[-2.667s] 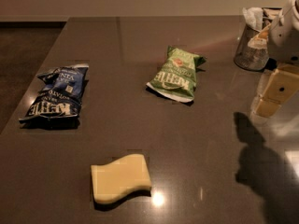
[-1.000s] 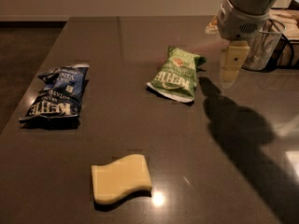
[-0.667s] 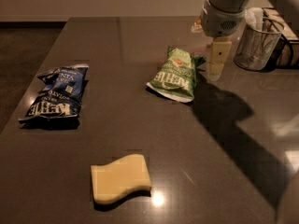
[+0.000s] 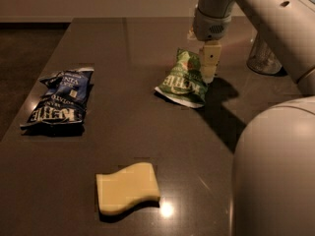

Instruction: Pick green jalapeno chip bag

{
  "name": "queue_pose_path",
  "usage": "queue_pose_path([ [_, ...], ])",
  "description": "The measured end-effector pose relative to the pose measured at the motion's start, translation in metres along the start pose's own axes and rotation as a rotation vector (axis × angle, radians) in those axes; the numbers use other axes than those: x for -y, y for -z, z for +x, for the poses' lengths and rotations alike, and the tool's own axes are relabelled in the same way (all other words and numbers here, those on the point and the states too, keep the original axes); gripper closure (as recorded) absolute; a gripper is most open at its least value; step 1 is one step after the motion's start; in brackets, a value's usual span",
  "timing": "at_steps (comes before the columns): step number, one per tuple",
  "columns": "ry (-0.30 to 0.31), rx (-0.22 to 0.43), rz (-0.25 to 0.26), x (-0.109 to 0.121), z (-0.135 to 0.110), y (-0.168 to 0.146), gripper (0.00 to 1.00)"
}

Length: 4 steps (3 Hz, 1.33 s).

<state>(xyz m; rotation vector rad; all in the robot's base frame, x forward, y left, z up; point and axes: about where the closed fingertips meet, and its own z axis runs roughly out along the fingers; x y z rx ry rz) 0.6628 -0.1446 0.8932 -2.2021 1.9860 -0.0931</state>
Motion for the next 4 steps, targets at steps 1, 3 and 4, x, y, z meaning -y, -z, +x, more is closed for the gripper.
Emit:
queue_pose_path([
  [1,0.000,0.002,-0.042,0.002,-0.008,-0.021,0.00],
  [3,-0.011,0.021,-0.092,-0.003,-0.026,-0.032,0.41],
  [4,-0.013,0.050,-0.056,0.000,-0.038,-0.007,0.64],
])
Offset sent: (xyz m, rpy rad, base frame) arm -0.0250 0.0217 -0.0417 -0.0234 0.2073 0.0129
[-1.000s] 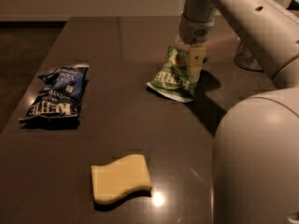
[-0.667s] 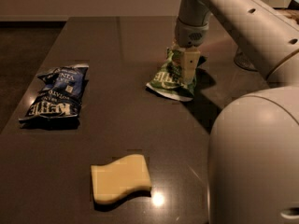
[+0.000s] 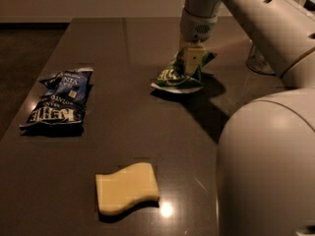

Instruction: Pick green jalapeno chip bag

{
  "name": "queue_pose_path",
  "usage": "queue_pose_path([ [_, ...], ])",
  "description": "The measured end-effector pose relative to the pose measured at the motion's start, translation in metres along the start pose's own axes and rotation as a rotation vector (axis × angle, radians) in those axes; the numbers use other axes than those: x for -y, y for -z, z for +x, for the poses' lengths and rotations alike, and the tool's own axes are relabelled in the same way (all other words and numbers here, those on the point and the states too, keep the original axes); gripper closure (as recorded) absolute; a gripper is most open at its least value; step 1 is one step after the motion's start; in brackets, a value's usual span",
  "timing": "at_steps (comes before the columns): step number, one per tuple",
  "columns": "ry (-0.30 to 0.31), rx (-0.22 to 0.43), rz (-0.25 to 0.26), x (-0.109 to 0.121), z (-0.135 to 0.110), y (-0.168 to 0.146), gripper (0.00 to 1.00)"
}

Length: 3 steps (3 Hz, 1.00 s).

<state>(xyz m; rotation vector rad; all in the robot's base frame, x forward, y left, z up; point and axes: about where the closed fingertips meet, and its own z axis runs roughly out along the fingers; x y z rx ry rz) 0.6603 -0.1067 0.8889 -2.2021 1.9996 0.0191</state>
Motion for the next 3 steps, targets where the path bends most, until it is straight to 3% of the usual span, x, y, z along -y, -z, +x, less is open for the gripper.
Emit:
queue_pose_path([
  [1,-0.007,0.055,0.055,0.001,-0.014,0.037,0.88],
  [2,-0.026,0.133,0.101,-0.006,-0.027,0.073,1.00],
  [3,-0.024,0.145,0.129,0.003,-0.032,0.070,1.00],
])
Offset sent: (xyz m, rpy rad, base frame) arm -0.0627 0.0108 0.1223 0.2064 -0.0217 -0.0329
